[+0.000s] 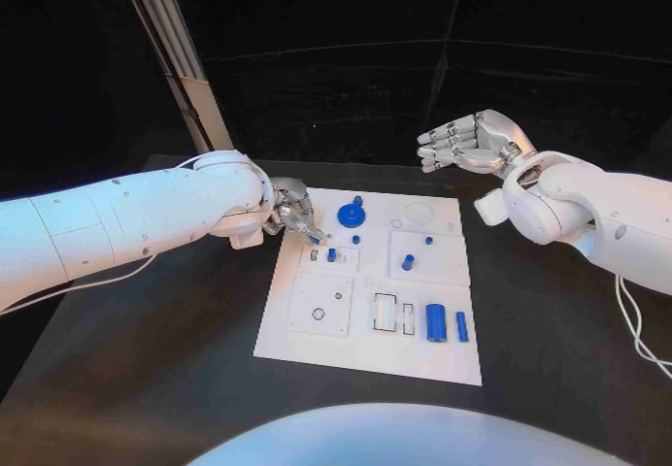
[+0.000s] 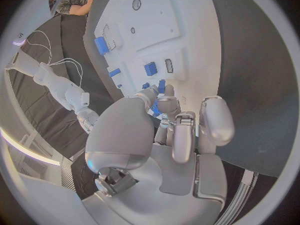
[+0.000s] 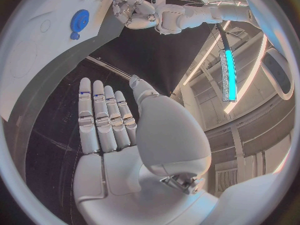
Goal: Assemble the parts on the task board
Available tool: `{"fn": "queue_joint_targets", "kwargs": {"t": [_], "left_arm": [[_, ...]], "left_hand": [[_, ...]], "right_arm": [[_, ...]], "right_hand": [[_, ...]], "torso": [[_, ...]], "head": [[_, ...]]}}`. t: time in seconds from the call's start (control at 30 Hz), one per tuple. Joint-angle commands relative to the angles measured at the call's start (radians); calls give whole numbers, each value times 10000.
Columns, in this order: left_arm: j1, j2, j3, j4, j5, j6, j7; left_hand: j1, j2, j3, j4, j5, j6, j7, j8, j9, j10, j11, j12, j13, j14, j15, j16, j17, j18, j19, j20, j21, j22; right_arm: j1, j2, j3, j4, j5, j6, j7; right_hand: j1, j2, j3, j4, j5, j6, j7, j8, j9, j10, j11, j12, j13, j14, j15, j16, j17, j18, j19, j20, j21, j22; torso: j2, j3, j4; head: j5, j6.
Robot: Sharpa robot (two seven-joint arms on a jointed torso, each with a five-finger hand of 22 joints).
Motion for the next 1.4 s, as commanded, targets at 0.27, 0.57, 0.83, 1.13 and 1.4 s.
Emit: {"fn": "queue_joint_targets", "kwargs": {"t": [0.27,0.57,0.83,1.13,1.4], "left_arm": [[-194,-21,0,80,-121,60,-307],[-261,-44,-1,134,-121,355,-516],[-279,-56,-3,145,-122,579,-680],[-287,-61,-6,187,-122,782,-784],[-288,-56,-7,200,-121,831,-806]], "left_hand": [[-77,43,1401,-1293,-3,69,-17,84,33,83,-22,58,-1,1058,-73,31,2634,35,60,-13,36,13],[-121,12,1504,-1315,-1,65,-18,102,65,90,-24,51,-7,1058,-77,31,2634,35,61,-18,31,12],[-148,-6,1569,-1328,1,60,-18,114,85,83,-25,29,-36,1058,-78,31,2634,40,55,-20,14,-6],[-184,-23,1651,-1342,3,54,-18,128,110,83,-25,18,-46,1058,-79,31,2634,42,50,-21,1,-18],[-201,-32,1693,-1350,3,51,-17,136,122,83,-25,13,-52,1058,-78,31,2634,42,50,-22,-1,-17]], "right_arm": [[17,31,3,-9,-7,90,121],[16,25,2,-8,-7,96,122],[16,26,2,-14,-7,107,123],[16,30,2,-23,-7,135,127],[16,26,2,-21,-7,189,130]], "right_hand": [[-22,61,3,-59,13,14,61,-36,-10,-62,11,54,-12,-32,-5,32,-11,119,83,1,-35,8],[-13,70,12,-73,17,8,63,-46,-13,-76,14,54,-12,-43,-2,35,-12,118,84,2,-45,7],[-13,70,12,-73,17,8,63,-46,-13,-76,14,54,-12,-43,-2,35,-12,118,84,2,-45,7],[-13,70,12,-73,17,8,63,-46,-13,-76,14,54,-12,-43,-2,35,-12,118,84,2,-45,7],[-10,72,15,-83,17,5,66,-52,-14,-84,16,55,-12,-50,-1,38,-13,118,85,3,-53,6]], "torso": [[-2,0,21],[-5,6,15],[-6,5,21],[0,5,4],[1,2,16]], "head": [[-23,-39],[-8,-53],[18,-44],[16,-52],[11,-55]]}}
